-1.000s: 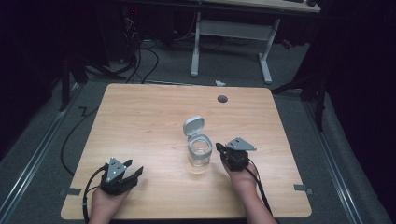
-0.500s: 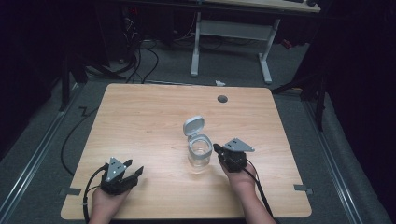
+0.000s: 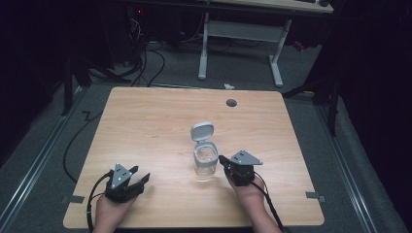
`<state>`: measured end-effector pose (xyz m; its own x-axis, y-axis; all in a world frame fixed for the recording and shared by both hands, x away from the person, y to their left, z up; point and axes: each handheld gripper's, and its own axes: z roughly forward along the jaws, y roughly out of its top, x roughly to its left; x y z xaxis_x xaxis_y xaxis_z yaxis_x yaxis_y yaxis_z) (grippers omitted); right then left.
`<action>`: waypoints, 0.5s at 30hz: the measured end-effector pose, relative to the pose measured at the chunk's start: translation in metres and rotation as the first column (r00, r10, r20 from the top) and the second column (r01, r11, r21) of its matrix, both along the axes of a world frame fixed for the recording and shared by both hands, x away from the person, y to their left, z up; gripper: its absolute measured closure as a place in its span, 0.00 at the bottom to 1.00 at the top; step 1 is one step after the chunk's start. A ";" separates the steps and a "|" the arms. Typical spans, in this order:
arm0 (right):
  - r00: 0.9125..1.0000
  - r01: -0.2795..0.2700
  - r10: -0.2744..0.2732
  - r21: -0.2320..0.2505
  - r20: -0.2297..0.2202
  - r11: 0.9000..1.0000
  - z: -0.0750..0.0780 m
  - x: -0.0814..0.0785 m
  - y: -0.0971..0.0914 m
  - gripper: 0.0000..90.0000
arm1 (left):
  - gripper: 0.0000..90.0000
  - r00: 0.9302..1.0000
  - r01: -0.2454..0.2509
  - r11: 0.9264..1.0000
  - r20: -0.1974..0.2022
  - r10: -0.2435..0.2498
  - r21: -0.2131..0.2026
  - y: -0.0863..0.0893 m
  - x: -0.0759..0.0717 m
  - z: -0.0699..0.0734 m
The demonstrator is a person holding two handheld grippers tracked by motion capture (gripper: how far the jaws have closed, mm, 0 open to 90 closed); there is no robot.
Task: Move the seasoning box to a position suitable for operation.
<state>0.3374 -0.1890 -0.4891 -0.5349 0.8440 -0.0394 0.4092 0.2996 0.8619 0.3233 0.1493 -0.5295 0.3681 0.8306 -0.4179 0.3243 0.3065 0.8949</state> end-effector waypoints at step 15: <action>1.000 -0.020 0.020 0.008 -0.005 1.000 -0.002 -0.010 0.006 0.98 | 0.52 1.000 0.012 1.000 0.000 -0.012 -0.003 -0.002 -0.001 0.000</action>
